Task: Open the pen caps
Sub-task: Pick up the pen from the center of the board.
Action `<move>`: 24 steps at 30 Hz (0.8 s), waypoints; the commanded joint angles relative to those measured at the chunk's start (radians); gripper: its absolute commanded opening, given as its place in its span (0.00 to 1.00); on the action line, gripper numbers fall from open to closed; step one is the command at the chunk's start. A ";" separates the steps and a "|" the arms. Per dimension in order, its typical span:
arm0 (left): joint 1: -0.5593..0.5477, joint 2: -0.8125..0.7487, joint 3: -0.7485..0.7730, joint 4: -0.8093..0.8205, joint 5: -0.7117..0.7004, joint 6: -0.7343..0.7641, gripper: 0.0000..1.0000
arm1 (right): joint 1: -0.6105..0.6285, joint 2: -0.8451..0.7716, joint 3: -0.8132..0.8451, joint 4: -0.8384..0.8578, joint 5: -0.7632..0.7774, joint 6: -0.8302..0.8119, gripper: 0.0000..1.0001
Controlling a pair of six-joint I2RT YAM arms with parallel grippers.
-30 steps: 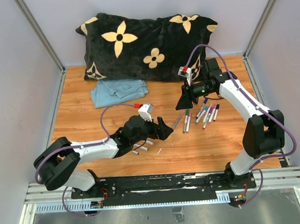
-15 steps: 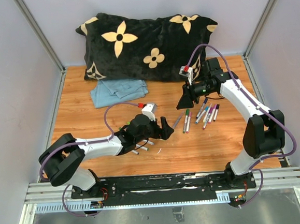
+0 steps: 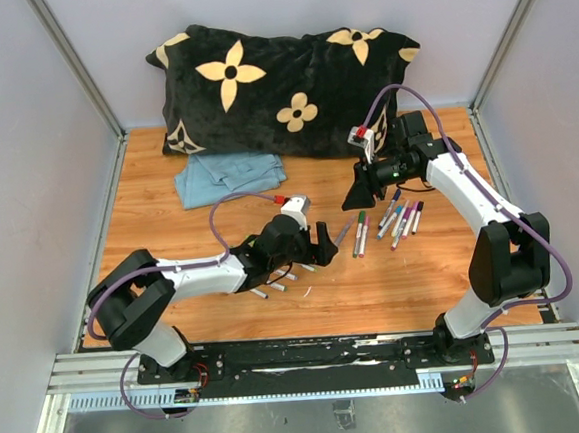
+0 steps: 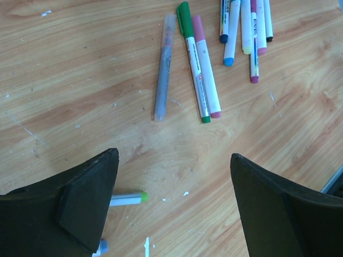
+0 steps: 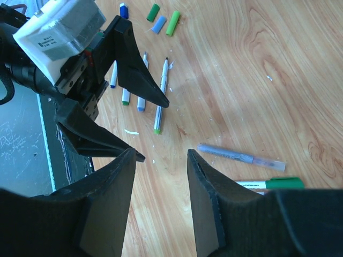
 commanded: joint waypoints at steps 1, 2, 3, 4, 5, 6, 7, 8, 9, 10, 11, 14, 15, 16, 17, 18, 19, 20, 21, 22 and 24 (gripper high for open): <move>-0.009 0.054 0.074 -0.045 -0.036 0.029 0.88 | -0.020 -0.035 -0.010 -0.005 -0.014 0.006 0.45; -0.008 0.067 0.089 -0.058 -0.042 0.033 0.87 | -0.022 -0.037 -0.012 -0.002 -0.010 0.007 0.45; -0.009 0.081 0.107 -0.079 -0.050 0.036 0.86 | -0.025 -0.039 -0.014 0.002 -0.008 0.012 0.45; -0.009 0.095 0.127 -0.098 -0.058 0.040 0.85 | -0.030 -0.041 -0.016 0.006 -0.004 0.014 0.45; -0.008 0.110 0.146 -0.117 -0.068 0.045 0.83 | -0.033 -0.043 -0.017 0.009 -0.001 0.018 0.45; -0.009 0.127 0.168 -0.134 -0.077 0.050 0.81 | -0.036 -0.043 -0.019 0.011 0.001 0.021 0.45; -0.009 0.144 0.191 -0.150 -0.082 0.059 0.78 | -0.041 -0.043 -0.020 0.013 0.002 0.022 0.45; -0.008 0.160 0.213 -0.164 -0.088 0.068 0.74 | -0.045 -0.043 -0.018 0.013 0.005 0.024 0.45; -0.008 0.179 0.235 -0.176 -0.090 0.076 0.69 | -0.050 -0.043 -0.018 0.013 0.007 0.028 0.45; -0.009 0.199 0.256 -0.187 -0.088 0.085 0.64 | -0.054 -0.044 -0.018 0.013 0.012 0.031 0.45; -0.009 0.218 0.279 -0.198 -0.088 0.092 0.59 | -0.061 -0.046 -0.018 0.014 0.016 0.034 0.45; -0.008 0.273 0.339 -0.229 -0.081 0.112 0.47 | -0.081 -0.056 -0.028 0.032 0.025 0.051 0.45; -0.008 0.291 0.356 -0.237 -0.075 0.118 0.45 | -0.087 -0.060 -0.032 0.040 0.026 0.058 0.45; -0.008 0.308 0.374 -0.245 -0.071 0.122 0.44 | -0.093 -0.064 -0.035 0.044 0.024 0.061 0.45; -0.009 0.324 0.389 -0.249 -0.064 0.125 0.42 | -0.098 -0.066 -0.036 0.046 0.023 0.063 0.45; -0.009 0.337 0.406 -0.252 -0.057 0.128 0.42 | -0.104 -0.068 -0.038 0.045 0.023 0.062 0.45; -0.009 0.351 0.419 -0.256 -0.051 0.130 0.42 | -0.106 -0.069 -0.037 0.046 0.022 0.064 0.45; -0.009 0.365 0.430 -0.260 -0.048 0.131 0.42 | -0.109 -0.069 -0.036 0.045 0.020 0.064 0.45; -0.009 0.376 0.442 -0.266 -0.046 0.131 0.42 | -0.110 -0.070 -0.036 0.046 0.019 0.064 0.45; -0.009 0.388 0.456 -0.273 -0.047 0.133 0.42 | -0.111 -0.070 -0.036 0.045 0.018 0.064 0.45; -0.009 0.411 0.478 -0.289 -0.051 0.136 0.42 | -0.113 -0.070 -0.037 0.046 0.017 0.066 0.45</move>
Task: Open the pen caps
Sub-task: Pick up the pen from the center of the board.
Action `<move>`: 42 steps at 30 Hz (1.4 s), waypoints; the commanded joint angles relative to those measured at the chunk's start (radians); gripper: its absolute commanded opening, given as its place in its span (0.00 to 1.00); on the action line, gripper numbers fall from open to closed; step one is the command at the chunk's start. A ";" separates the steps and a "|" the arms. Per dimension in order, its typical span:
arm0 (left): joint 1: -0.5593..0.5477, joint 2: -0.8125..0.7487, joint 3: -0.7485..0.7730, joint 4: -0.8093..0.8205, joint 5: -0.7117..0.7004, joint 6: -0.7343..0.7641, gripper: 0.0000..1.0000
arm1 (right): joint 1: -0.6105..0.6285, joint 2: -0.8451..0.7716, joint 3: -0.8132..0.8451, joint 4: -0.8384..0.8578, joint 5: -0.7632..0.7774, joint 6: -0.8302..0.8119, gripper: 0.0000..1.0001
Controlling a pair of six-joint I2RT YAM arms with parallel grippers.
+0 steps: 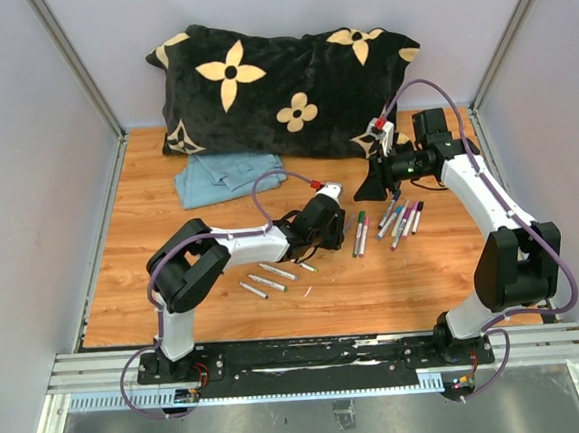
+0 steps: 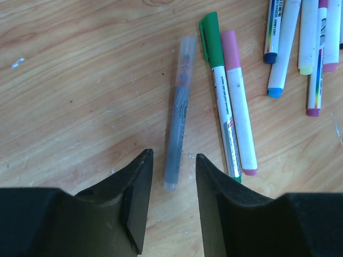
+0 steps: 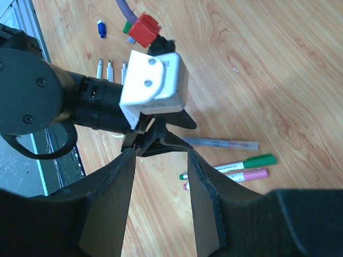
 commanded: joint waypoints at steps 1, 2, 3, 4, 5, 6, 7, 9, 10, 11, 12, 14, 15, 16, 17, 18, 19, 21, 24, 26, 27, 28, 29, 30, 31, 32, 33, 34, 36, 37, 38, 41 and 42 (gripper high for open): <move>-0.009 0.050 0.069 -0.047 -0.002 0.027 0.41 | -0.020 -0.026 -0.012 0.008 -0.003 0.010 0.45; -0.008 0.057 0.079 -0.060 -0.005 0.030 0.41 | -0.021 -0.026 -0.012 0.008 -0.004 0.010 0.45; -0.009 0.065 0.086 -0.069 -0.010 0.030 0.40 | -0.021 -0.027 -0.012 0.008 -0.004 0.011 0.45; -0.008 0.070 0.094 -0.078 -0.018 0.030 0.40 | -0.021 -0.027 -0.013 0.008 -0.005 0.011 0.45; -0.009 0.075 0.097 -0.084 -0.024 0.031 0.38 | -0.021 -0.026 -0.014 0.008 -0.007 0.011 0.45; -0.009 0.079 0.100 -0.091 -0.030 0.032 0.37 | -0.021 -0.025 -0.013 0.008 -0.008 0.012 0.45; -0.009 0.083 0.102 -0.097 -0.036 0.033 0.36 | -0.021 -0.025 -0.013 0.009 -0.010 0.012 0.45; -0.009 0.089 0.105 -0.107 -0.044 0.033 0.33 | -0.021 -0.025 -0.015 0.010 -0.011 0.013 0.45; -0.009 0.093 0.107 -0.115 -0.048 0.035 0.32 | -0.021 -0.025 -0.015 0.010 -0.010 0.013 0.45; -0.009 0.094 0.107 -0.119 -0.051 0.037 0.31 | -0.021 -0.025 -0.015 0.010 -0.010 0.013 0.45; -0.009 0.095 0.106 -0.121 -0.058 0.038 0.31 | -0.022 -0.026 -0.014 0.010 -0.011 0.013 0.45; -0.009 0.094 0.102 -0.125 -0.070 0.042 0.27 | -0.021 -0.026 -0.014 0.011 -0.012 0.013 0.45; -0.009 0.093 0.102 -0.132 -0.079 0.044 0.23 | -0.021 -0.026 -0.014 0.011 -0.014 0.014 0.45; -0.008 0.090 0.101 -0.137 -0.088 0.048 0.20 | -0.021 -0.026 -0.014 0.011 -0.015 0.015 0.45; -0.008 0.084 0.096 -0.145 -0.103 0.051 0.16 | -0.022 -0.026 -0.016 0.011 -0.015 0.014 0.45; -0.009 0.076 0.090 -0.152 -0.121 0.054 0.14 | -0.021 -0.026 -0.016 0.012 -0.015 0.014 0.45; -0.009 0.065 0.080 -0.158 -0.140 0.057 0.12 | -0.021 -0.026 -0.016 0.012 -0.017 0.014 0.45; -0.009 0.037 0.059 -0.169 -0.178 0.063 0.11 | -0.021 -0.028 -0.018 0.014 -0.018 0.015 0.45; -0.009 -0.012 0.022 -0.197 -0.220 0.065 0.10 | -0.021 -0.028 -0.019 0.017 -0.021 0.018 0.45; -0.009 -0.037 0.001 -0.220 -0.240 0.059 0.10 | -0.021 -0.027 -0.021 0.017 -0.021 0.018 0.45; -0.009 -0.048 -0.011 -0.224 -0.244 0.055 0.10 | -0.021 -0.026 -0.021 0.018 -0.023 0.017 0.45; -0.009 -0.056 -0.022 -0.227 -0.246 0.051 0.11 | -0.021 -0.025 -0.022 0.018 -0.024 0.018 0.45; -0.008 -0.063 -0.032 -0.229 -0.246 0.047 0.11 | -0.021 -0.025 -0.021 0.017 -0.025 0.018 0.45; -0.009 -0.066 -0.039 -0.232 -0.245 0.044 0.13 | -0.021 -0.025 -0.020 0.017 -0.025 0.018 0.45; -0.009 -0.066 -0.043 -0.236 -0.246 0.042 0.15 | -0.021 -0.026 -0.021 0.018 -0.025 0.020 0.45; -0.009 -0.065 -0.044 -0.238 -0.245 0.042 0.18 | -0.021 -0.025 -0.021 0.020 -0.025 0.021 0.45; -0.009 -0.063 -0.044 -0.240 -0.248 0.043 0.21 | -0.021 -0.025 -0.023 0.020 -0.026 0.021 0.45; -0.009 -0.060 -0.044 -0.242 -0.251 0.043 0.25 | -0.021 -0.026 -0.022 0.023 -0.025 0.021 0.45; -0.009 -0.056 -0.040 -0.241 -0.259 0.049 0.33 | -0.021 -0.027 -0.022 0.022 -0.027 0.024 0.45; -0.009 -0.055 -0.040 -0.240 -0.260 0.052 0.35 | -0.021 -0.028 -0.023 0.022 -0.028 0.024 0.45; -0.008 -0.053 -0.037 -0.239 -0.262 0.053 0.37 | -0.021 -0.029 -0.023 0.022 -0.027 0.023 0.45; -0.008 -0.047 -0.032 -0.234 -0.253 0.059 0.38 | -0.021 -0.030 -0.024 0.022 -0.029 0.023 0.45; -0.007 -0.043 -0.032 -0.233 -0.249 0.060 0.37 | -0.021 -0.030 -0.023 0.022 -0.029 0.024 0.45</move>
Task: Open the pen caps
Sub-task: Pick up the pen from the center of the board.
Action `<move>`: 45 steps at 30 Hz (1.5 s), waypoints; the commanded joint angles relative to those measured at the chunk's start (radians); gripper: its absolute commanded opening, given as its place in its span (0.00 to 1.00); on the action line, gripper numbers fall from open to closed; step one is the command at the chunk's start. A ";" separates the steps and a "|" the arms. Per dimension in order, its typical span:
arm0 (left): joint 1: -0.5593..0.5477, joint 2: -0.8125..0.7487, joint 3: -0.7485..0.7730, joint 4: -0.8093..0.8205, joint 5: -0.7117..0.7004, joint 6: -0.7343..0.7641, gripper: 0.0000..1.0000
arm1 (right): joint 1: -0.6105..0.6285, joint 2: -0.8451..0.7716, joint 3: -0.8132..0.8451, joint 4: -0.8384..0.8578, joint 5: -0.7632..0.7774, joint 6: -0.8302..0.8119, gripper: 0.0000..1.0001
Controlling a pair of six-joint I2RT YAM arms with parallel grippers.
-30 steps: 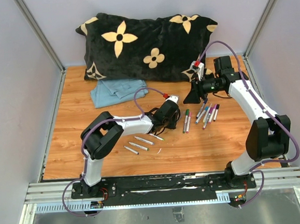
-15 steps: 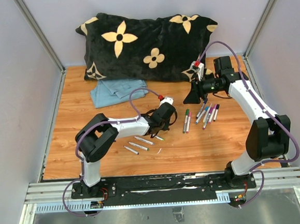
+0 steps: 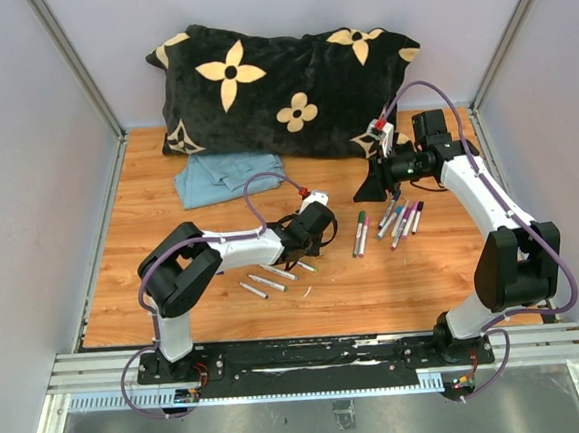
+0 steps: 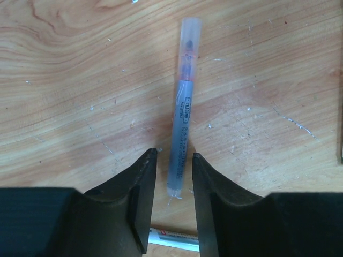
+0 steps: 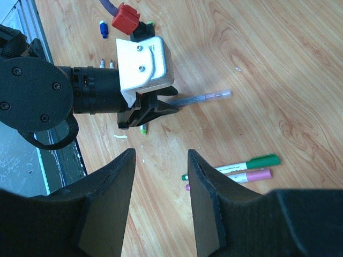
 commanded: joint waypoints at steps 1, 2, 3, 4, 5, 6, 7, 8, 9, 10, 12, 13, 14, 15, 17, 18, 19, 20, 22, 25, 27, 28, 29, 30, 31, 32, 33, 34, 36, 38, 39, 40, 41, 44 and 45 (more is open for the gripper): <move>-0.005 -0.003 0.000 -0.009 -0.012 0.011 0.34 | -0.020 -0.026 -0.009 0.006 -0.023 0.011 0.45; -0.004 -0.001 0.000 -0.005 -0.006 0.011 0.30 | -0.020 -0.026 -0.010 0.007 -0.025 0.011 0.45; -0.004 -0.001 -0.001 -0.003 -0.001 0.011 0.26 | -0.020 -0.026 -0.010 0.007 -0.027 0.012 0.45; -0.004 0.000 -0.001 -0.001 0.003 0.010 0.21 | -0.021 -0.027 -0.011 0.010 -0.030 0.013 0.45; -0.004 -0.004 -0.002 0.002 0.003 0.009 0.15 | -0.020 -0.028 -0.014 0.013 -0.034 0.017 0.45; -0.003 -0.009 -0.004 0.006 0.003 0.007 0.09 | -0.020 -0.031 -0.018 0.020 -0.040 0.019 0.45; -0.004 -0.020 -0.008 0.012 0.001 0.007 0.06 | -0.020 -0.036 -0.022 0.026 -0.047 0.024 0.45; -0.004 -0.034 -0.015 0.023 0.002 0.007 0.05 | -0.021 -0.041 -0.029 0.035 -0.055 0.028 0.45; -0.003 -0.053 -0.027 0.037 0.003 0.007 0.04 | -0.021 -0.048 -0.035 0.045 -0.062 0.033 0.45; -0.004 -0.075 -0.040 0.053 0.003 0.006 0.03 | -0.021 -0.055 -0.043 0.056 -0.068 0.039 0.45; -0.004 -0.120 -0.065 0.086 0.003 0.007 0.02 | -0.021 -0.071 -0.054 0.077 -0.078 0.049 0.45; -0.003 -0.144 -0.077 0.103 0.004 0.006 0.01 | -0.020 -0.078 -0.060 0.087 -0.083 0.053 0.45; -0.004 -0.168 -0.092 0.119 0.005 0.003 0.00 | -0.020 -0.085 -0.068 0.100 -0.090 0.058 0.45; -0.004 -0.194 -0.110 0.141 0.008 0.000 0.00 | -0.020 -0.094 -0.079 0.115 -0.097 0.069 0.45; -0.003 -0.248 -0.161 0.192 0.020 -0.014 0.01 | -0.020 -0.112 -0.101 0.162 -0.120 0.092 0.45; -0.003 -0.278 -0.186 0.219 0.029 -0.024 0.01 | -0.020 -0.129 -0.118 0.189 -0.133 0.112 0.45; -0.003 -0.308 -0.213 0.262 0.037 -0.036 0.00 | -0.020 -0.142 -0.135 0.227 -0.145 0.148 0.45; -0.004 -0.354 -0.245 0.297 0.046 -0.047 0.00 | -0.020 -0.161 -0.160 0.275 -0.158 0.181 0.45; -0.004 -0.423 -0.315 0.378 0.069 -0.076 0.00 | -0.020 -0.198 -0.216 0.393 -0.185 0.267 0.45; -0.003 -0.530 -0.431 0.518 0.102 -0.130 0.00 | -0.018 -0.245 -0.302 0.574 -0.203 0.403 0.47; -0.003 -0.591 -0.501 0.605 0.120 -0.167 0.00 | -0.012 -0.267 -0.353 0.686 -0.212 0.490 0.49; -0.003 -0.618 -0.529 0.642 0.125 -0.185 0.00 | -0.007 -0.274 -0.381 0.733 -0.212 0.527 0.50; -0.004 -0.641 -0.558 0.678 0.130 -0.204 0.00 | -0.001 -0.280 -0.400 0.780 -0.210 0.561 0.52; -0.004 -0.661 -0.582 0.714 0.137 -0.219 0.00 | 0.010 -0.283 -0.414 0.818 -0.206 0.588 0.53; -0.003 -0.677 -0.601 0.744 0.143 -0.240 0.01 | 0.023 -0.285 -0.426 0.847 -0.202 0.606 0.54; -0.004 -0.690 -0.620 0.777 0.149 -0.255 0.00 | 0.037 -0.283 -0.435 0.869 -0.197 0.620 0.56; -0.004 -0.699 -0.635 0.810 0.158 -0.268 0.00 | 0.052 -0.283 -0.442 0.881 -0.189 0.628 0.56; -0.004 -0.704 -0.649 0.845 0.169 -0.282 0.00 | 0.067 -0.280 -0.445 0.890 -0.177 0.634 0.57; -0.004 -0.701 -0.676 0.924 0.195 -0.301 0.00 | 0.096 -0.270 -0.452 0.897 -0.153 0.642 0.57; -0.004 -0.689 -0.692 0.993 0.213 -0.316 0.00 | 0.117 -0.259 -0.461 0.913 -0.128 0.668 0.57; -0.004 -0.679 -0.698 1.036 0.222 -0.319 0.00 | 0.123 -0.250 -0.466 0.935 -0.117 0.698 0.57; -0.004 -0.667 -0.701 1.069 0.227 -0.322 0.00 | 0.130 -0.244 -0.472 0.953 -0.108 0.722 0.57; -0.004 -0.654 -0.701 1.096 0.234 -0.326 0.00 | 0.137 -0.238 -0.478 0.973 -0.098 0.745 0.57; -0.008 -0.614 -0.692 1.155 0.252 -0.341 0.00 | 0.167 -0.227 -0.502 1.019 -0.065 0.792 0.57; -0.010 -0.603 -0.686 1.162 0.255 -0.342 0.00 | 0.178 -0.228 -0.507 1.027 -0.056 0.797 0.57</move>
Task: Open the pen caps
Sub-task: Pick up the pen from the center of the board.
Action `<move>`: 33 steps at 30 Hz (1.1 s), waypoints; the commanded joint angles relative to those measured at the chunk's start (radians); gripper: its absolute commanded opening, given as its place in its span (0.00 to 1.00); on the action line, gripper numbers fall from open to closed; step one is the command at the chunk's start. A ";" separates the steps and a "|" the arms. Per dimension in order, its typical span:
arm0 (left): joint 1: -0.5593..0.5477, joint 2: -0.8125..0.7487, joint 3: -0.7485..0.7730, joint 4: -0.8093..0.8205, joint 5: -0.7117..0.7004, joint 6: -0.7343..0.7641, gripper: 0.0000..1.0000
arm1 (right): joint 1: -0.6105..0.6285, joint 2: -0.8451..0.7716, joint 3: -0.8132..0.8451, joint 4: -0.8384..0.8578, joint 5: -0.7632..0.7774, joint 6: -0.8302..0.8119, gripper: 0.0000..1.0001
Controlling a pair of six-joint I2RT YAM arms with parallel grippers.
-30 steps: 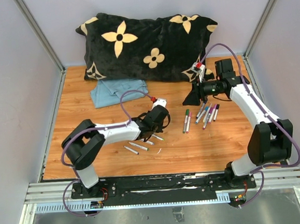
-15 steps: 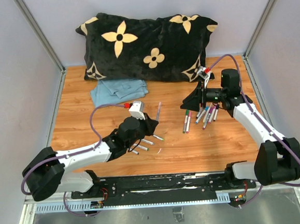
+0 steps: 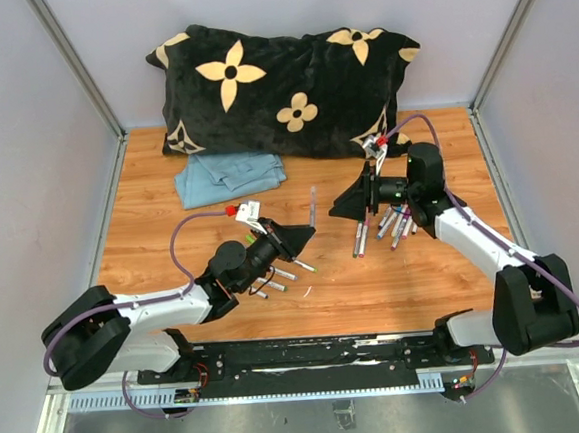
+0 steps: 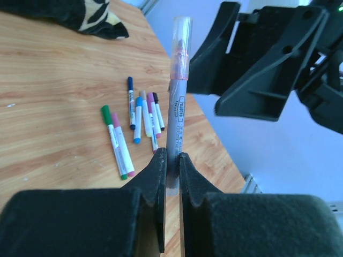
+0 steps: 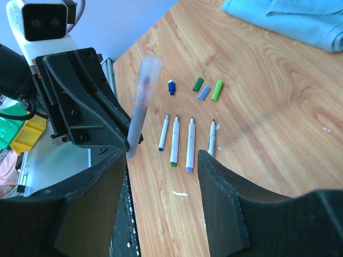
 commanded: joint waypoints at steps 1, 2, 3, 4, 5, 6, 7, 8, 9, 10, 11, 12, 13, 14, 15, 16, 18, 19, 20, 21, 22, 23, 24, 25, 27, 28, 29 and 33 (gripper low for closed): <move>-0.014 0.046 0.015 0.159 0.032 -0.031 0.00 | 0.058 0.012 -0.033 0.106 0.065 0.091 0.58; -0.016 0.055 0.019 0.161 0.033 -0.032 0.00 | 0.068 0.013 -0.035 0.108 0.073 0.091 0.58; -0.019 0.062 0.024 0.162 0.033 -0.035 0.00 | 0.078 0.012 -0.035 0.109 0.080 0.092 0.57; -0.021 0.068 0.027 0.162 0.033 -0.038 0.00 | 0.085 0.012 -0.034 0.108 0.086 0.095 0.57; -0.024 0.073 0.029 0.164 0.032 -0.040 0.00 | 0.090 0.010 -0.035 0.110 0.091 0.101 0.57; -0.027 0.076 0.031 0.165 0.029 -0.042 0.00 | 0.094 0.010 -0.037 0.116 0.092 0.110 0.57; -0.029 0.079 0.030 0.169 0.026 -0.045 0.00 | 0.099 0.010 -0.041 0.127 0.095 0.120 0.57; -0.032 0.083 0.030 0.174 0.026 -0.046 0.00 | 0.102 0.009 -0.046 0.141 0.100 0.131 0.56; -0.033 0.087 0.031 0.179 0.025 -0.048 0.00 | 0.104 0.010 -0.052 0.150 0.108 0.143 0.56; -0.036 0.090 0.034 0.183 0.027 -0.047 0.00 | 0.106 0.009 -0.057 0.157 0.116 0.156 0.55; -0.038 0.094 0.038 0.183 0.029 -0.047 0.00 | 0.110 0.011 -0.062 0.166 0.120 0.167 0.55; -0.040 0.099 0.041 0.183 0.032 -0.048 0.00 | 0.113 0.015 -0.064 0.174 0.123 0.179 0.54; -0.041 0.102 0.043 0.184 0.034 -0.048 0.00 | 0.119 0.016 -0.066 0.178 0.123 0.189 0.53; -0.042 0.106 0.046 0.186 0.033 -0.049 0.00 | 0.125 0.019 -0.066 0.178 0.122 0.195 0.52; -0.042 0.109 0.046 0.188 0.032 -0.049 0.00 | 0.130 0.020 -0.065 0.179 0.122 0.198 0.50; -0.043 0.111 0.045 0.190 0.031 -0.052 0.00 | 0.136 0.020 -0.065 0.180 0.123 0.201 0.49; -0.043 0.114 0.047 0.192 0.027 -0.052 0.00 | 0.149 0.018 -0.065 0.186 0.118 0.207 0.46; -0.043 0.116 0.048 0.191 0.028 -0.052 0.00 | 0.157 0.019 -0.067 0.188 0.117 0.209 0.43; -0.043 0.118 0.049 0.191 0.027 -0.052 0.00 | 0.163 0.019 -0.067 0.189 0.116 0.209 0.40; -0.043 0.119 0.050 0.191 0.026 -0.051 0.00 | 0.169 0.019 -0.064 0.190 0.116 0.209 0.37; -0.043 0.120 0.051 0.192 0.025 -0.050 0.00 | 0.175 0.020 -0.063 0.189 0.114 0.208 0.32; -0.043 0.120 0.050 0.191 0.023 -0.051 0.00 | 0.177 0.022 -0.060 0.186 0.110 0.208 0.27; -0.043 0.119 0.051 0.190 0.022 -0.049 0.00 | 0.177 0.026 -0.056 0.182 0.106 0.208 0.23; -0.043 0.120 0.049 0.189 0.024 -0.048 0.00 | 0.177 0.028 -0.052 0.179 0.101 0.206 0.17; -0.043 0.118 0.048 0.190 0.031 -0.043 0.01 | 0.177 0.029 -0.043 0.165 0.091 0.193 0.07; -0.043 0.115 0.046 0.188 0.037 -0.038 0.03 | 0.177 0.028 -0.036 0.150 0.088 0.180 0.04; -0.043 0.110 0.044 0.178 0.042 -0.035 0.09 | 0.176 0.027 -0.028 0.134 0.085 0.166 0.02; -0.043 0.069 0.032 0.137 0.093 0.014 0.38 | 0.166 0.018 0.002 0.047 0.062 0.084 0.01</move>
